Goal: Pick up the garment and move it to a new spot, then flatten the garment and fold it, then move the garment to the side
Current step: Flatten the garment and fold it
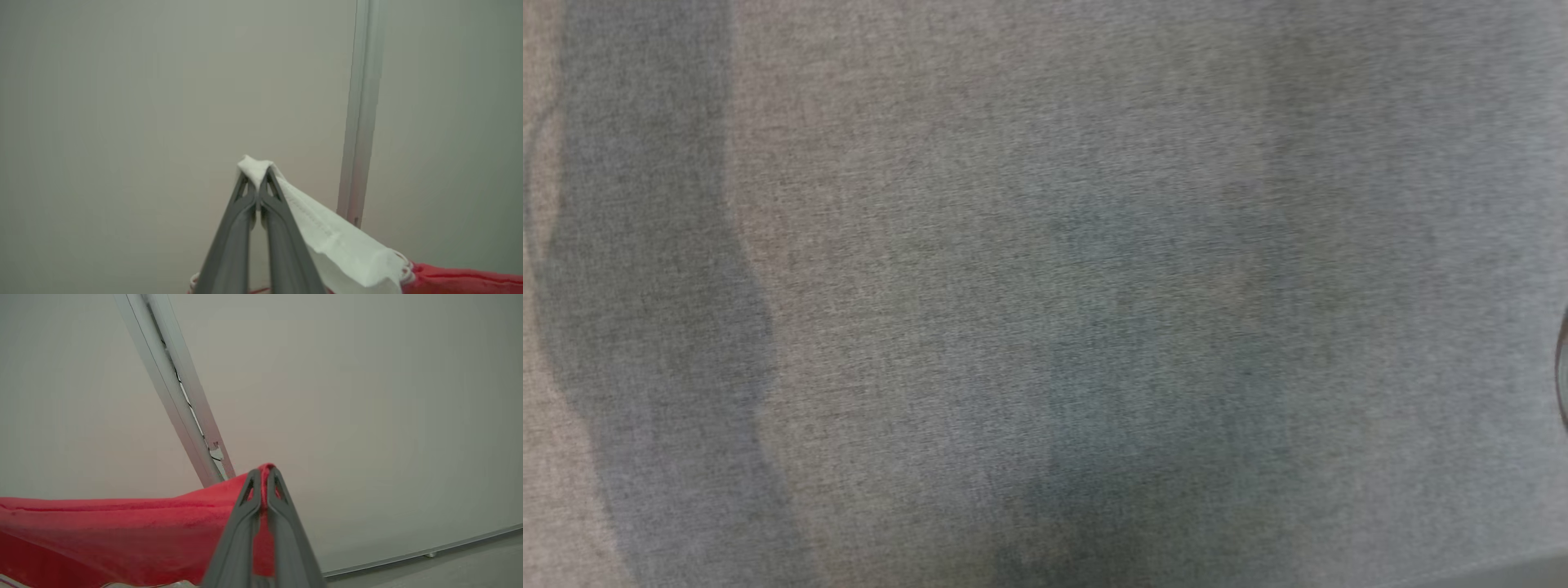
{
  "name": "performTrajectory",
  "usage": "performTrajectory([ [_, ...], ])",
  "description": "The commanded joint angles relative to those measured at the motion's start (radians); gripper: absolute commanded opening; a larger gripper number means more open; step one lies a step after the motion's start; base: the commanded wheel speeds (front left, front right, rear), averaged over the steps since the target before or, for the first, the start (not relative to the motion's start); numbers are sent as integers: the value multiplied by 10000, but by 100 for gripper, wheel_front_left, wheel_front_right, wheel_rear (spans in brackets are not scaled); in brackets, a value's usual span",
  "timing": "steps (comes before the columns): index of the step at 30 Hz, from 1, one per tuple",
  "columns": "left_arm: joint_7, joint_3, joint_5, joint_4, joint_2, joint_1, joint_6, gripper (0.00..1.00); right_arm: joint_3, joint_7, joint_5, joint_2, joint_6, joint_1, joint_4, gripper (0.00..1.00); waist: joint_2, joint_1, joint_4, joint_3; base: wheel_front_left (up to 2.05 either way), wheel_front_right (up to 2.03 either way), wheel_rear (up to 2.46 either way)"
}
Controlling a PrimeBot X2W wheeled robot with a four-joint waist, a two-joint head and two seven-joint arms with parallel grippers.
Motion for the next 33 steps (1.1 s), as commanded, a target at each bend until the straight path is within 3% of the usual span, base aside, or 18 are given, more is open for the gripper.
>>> performTrajectory([
  [1,-104,129,-175,47,23,416,-123,0,30,-145,96,-50,0,249,280,0,0,0,227,225,0,0,0],
  [9,-219,448,-941,-940,152,2973,-593,0,530,-350,856,-63,0,1499,801,0,0,0,567,146,0,0,0],
  [15,-219,1096,-1629,-3152,522,5966,-664,0,1549,-357,2381,-160,0,3273,-218,0,0,0,583,-439,0,0,0],
  [19,-222,1258,-1970,-4629,477,7725,-667,0,1994,-357,3310,-323,0,4420,-1091,0,0,0,632,-829,0,0,0],
  [27,-209,1366,-2372,-7214,123,11403,-172,0,2331,-359,4748,-678,0,7072,-2940,0,0,0,901,-1922,0,0,0],
  [33,-219,1510,-2638,-8394,-261,14081,156,0,2108,-360,5123,-991,0,9219,-4306,0,0,0,1219,-2953,0,0,0],
])
